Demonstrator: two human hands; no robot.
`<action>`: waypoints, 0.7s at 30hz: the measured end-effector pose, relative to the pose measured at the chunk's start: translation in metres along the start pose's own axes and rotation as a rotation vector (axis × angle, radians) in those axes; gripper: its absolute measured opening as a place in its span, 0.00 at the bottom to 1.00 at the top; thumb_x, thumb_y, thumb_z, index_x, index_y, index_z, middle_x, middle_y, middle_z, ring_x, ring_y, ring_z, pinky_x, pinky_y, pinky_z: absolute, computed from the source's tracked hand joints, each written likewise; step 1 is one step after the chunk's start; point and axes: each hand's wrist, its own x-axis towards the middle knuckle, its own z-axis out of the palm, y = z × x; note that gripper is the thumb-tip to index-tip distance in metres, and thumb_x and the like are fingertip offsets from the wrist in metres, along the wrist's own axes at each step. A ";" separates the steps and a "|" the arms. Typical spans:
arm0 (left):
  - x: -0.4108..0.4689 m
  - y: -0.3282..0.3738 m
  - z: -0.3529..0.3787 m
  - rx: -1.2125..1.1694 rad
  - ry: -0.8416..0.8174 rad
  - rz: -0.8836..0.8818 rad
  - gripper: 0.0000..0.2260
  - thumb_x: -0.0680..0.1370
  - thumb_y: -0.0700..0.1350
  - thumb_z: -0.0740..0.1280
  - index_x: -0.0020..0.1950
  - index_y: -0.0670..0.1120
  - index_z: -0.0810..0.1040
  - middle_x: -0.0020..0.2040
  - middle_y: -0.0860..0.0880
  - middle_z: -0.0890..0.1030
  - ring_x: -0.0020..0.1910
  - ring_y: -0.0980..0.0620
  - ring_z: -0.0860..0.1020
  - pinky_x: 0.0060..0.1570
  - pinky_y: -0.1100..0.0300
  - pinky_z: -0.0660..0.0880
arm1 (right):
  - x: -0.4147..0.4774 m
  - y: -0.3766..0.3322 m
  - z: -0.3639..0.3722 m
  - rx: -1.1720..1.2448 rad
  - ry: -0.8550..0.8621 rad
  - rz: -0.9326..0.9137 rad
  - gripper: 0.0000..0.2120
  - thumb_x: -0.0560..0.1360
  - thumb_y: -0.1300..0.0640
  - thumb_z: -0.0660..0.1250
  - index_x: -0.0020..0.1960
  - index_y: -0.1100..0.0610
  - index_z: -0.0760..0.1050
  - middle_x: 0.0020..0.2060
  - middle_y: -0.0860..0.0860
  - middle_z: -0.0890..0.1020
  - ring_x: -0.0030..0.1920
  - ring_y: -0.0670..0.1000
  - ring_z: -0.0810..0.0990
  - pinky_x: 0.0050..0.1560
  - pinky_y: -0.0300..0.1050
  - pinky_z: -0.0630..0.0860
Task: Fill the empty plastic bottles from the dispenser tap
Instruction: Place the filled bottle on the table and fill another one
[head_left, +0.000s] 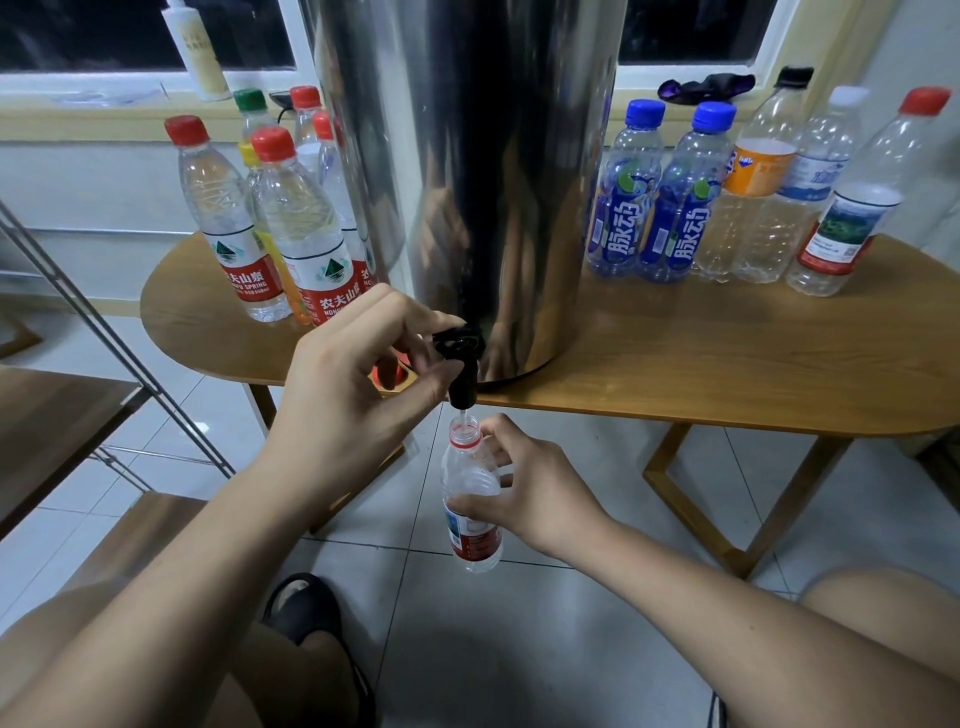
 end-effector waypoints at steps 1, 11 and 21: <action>0.000 0.000 0.000 -0.001 0.001 -0.001 0.15 0.77 0.36 0.79 0.56 0.51 0.80 0.43 0.49 0.79 0.42 0.51 0.78 0.43 0.61 0.72 | 0.000 0.000 0.000 0.000 0.000 0.000 0.32 0.68 0.36 0.82 0.64 0.36 0.68 0.60 0.40 0.82 0.57 0.46 0.84 0.59 0.53 0.85; 0.000 0.001 0.001 0.001 0.007 -0.005 0.18 0.77 0.35 0.80 0.56 0.54 0.78 0.42 0.50 0.79 0.41 0.53 0.78 0.43 0.62 0.72 | 0.000 0.001 0.000 0.002 0.002 0.005 0.32 0.68 0.36 0.82 0.64 0.36 0.68 0.59 0.41 0.82 0.57 0.45 0.83 0.60 0.53 0.85; 0.000 0.001 0.000 -0.006 0.003 -0.012 0.16 0.77 0.36 0.79 0.56 0.53 0.79 0.42 0.49 0.79 0.41 0.52 0.78 0.43 0.61 0.72 | -0.001 -0.001 -0.001 -0.008 0.003 0.007 0.32 0.68 0.36 0.82 0.65 0.37 0.68 0.58 0.41 0.82 0.57 0.45 0.83 0.60 0.53 0.84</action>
